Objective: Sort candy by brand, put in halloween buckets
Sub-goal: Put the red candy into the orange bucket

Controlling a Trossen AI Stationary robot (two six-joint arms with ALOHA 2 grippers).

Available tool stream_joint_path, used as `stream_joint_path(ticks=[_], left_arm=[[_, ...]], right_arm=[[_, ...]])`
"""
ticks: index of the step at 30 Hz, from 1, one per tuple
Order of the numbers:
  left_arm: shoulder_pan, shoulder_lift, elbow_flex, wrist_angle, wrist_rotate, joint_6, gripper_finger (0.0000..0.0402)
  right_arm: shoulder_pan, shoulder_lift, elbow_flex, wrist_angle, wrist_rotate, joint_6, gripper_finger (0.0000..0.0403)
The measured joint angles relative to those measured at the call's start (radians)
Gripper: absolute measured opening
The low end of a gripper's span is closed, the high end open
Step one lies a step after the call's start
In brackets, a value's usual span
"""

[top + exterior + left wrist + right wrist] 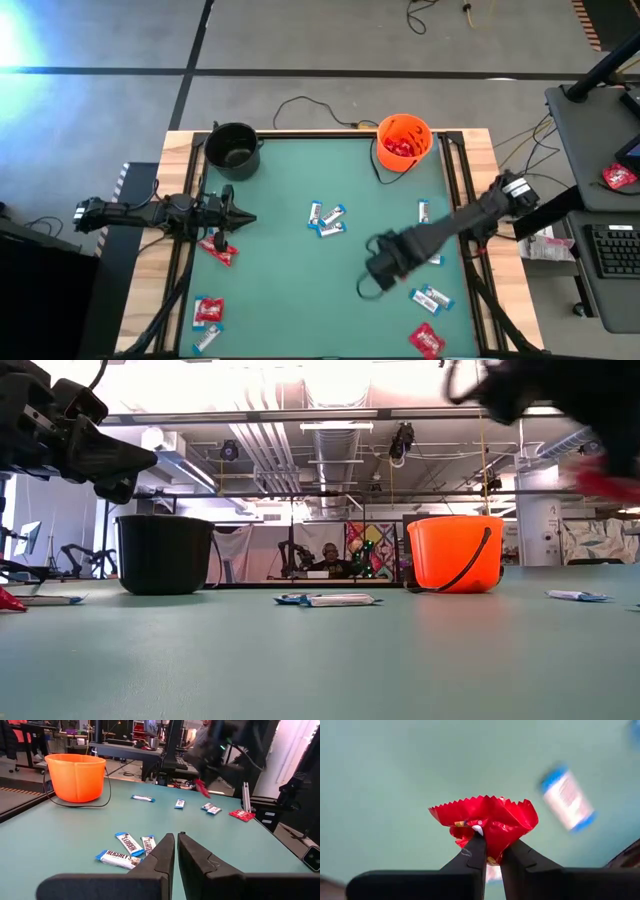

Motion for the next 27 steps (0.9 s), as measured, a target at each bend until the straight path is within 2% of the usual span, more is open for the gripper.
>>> stream_joint_path(ticks=[5, 9, 14, 18, 24, 27], left_arm=[[0.0, 0.0, 0.0, 0.0, 0.0, 0.0, 0.0006], [0.0, 0.0, 0.0, 0.0, 0.0, 0.0, 0.0006], [0.0, 0.0, 0.0, 0.0, 0.0, 0.0, 0.0006], [0.0, 0.0, 0.0, 0.0, 0.0, 0.0, 0.0006], [0.0, 0.0, 0.0, 0.0, 0.0, 0.0, 0.0006], [0.0, 0.0, 0.0, 0.0, 0.0, 0.0, 0.0006]], right_arm=[[-0.217, -0.078, 0.047, -0.112, 0.19, -0.17, 0.0028], [-0.426, -0.165, 0.054, -0.072, 0.333, -0.274, 0.0028], [-0.689, -0.24, 0.05, -0.019, 0.45, -0.381, 0.0028], [-0.865, -0.264, 0.048, 0.075, 0.503, -0.452, 0.0028], [-1.058, -0.223, 0.007, 0.25, 0.464, -0.562, 0.0028], [-1.13, -0.174, -0.008, 0.262, 0.451, -0.578, 0.0028]])
